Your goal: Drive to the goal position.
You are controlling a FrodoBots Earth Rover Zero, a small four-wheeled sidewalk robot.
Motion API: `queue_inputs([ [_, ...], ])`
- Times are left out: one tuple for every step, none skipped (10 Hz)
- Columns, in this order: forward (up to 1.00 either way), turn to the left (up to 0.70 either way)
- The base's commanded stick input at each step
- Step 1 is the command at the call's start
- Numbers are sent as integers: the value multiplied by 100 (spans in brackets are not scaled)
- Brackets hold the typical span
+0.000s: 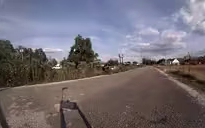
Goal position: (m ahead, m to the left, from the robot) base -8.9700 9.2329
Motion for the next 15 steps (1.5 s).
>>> queue_inputs([
  [0, 0],
  [1, 0],
  [2, 0],
  [3, 0],
  [0, 0],
  [0, 0],
  [2, 0],
  [4, 0],
  [4, 0],
  [4, 0],
  [0, 0],
  [0, 0],
  [4, 0],
  [4, 0],
  [4, 0],
])
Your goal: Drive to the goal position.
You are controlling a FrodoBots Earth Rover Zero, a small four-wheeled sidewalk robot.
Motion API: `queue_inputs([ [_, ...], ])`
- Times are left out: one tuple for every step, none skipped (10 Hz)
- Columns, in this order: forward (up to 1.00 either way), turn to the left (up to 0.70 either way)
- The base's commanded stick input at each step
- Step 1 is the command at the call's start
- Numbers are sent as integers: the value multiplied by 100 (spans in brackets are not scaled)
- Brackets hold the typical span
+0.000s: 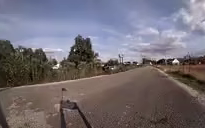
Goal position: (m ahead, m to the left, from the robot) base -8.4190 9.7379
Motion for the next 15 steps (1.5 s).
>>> queue_inputs([
  [0, 0],
  [0, 0],
  [0, 0],
  [0, 0],
  [0, 0],
  [1, 0],
  [3, 0],
  [1, 0],
  [4, 0],
  [4, 0],
  [3, 0],
  [2, 0],
  [3, 0],
  [0, 0],
  [0, 0],
])
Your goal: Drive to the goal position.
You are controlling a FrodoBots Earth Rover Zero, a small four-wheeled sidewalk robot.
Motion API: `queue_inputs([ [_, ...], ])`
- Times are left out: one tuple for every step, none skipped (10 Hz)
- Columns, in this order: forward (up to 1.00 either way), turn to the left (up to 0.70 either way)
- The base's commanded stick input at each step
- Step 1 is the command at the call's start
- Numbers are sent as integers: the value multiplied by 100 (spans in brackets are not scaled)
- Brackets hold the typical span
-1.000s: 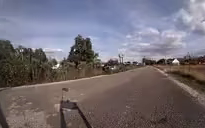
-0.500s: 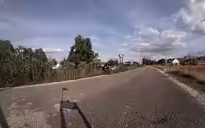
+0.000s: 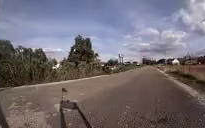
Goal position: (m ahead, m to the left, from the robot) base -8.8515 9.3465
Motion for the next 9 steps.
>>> queue_inputs([
  [2, 0],
  [2, 0],
  [0, 0],
  [1, 0],
  [4, 0],
  [2, 0],
  [2, 0],
  [0, 0],
  [0, 0],
])
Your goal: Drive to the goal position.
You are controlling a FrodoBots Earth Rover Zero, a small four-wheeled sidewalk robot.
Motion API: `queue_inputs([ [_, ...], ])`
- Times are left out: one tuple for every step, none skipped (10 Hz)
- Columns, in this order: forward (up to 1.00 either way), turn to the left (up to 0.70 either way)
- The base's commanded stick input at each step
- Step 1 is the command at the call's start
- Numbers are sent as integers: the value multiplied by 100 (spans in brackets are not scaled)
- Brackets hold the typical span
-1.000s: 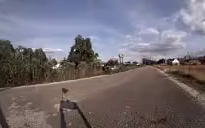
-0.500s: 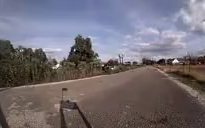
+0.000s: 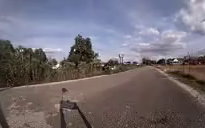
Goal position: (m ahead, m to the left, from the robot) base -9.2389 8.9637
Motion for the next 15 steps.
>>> queue_inputs([
  [0, 0],
  [0, 0],
  [0, 0],
  [2, 0],
  [4, 0],
  [4, 0],
  [4, 0],
  [4, 0],
  [2, 0],
  [0, 0],
  [3, 0],
  [2, 0],
  [0, 0],
  [0, 0],
  [3, 0],
])
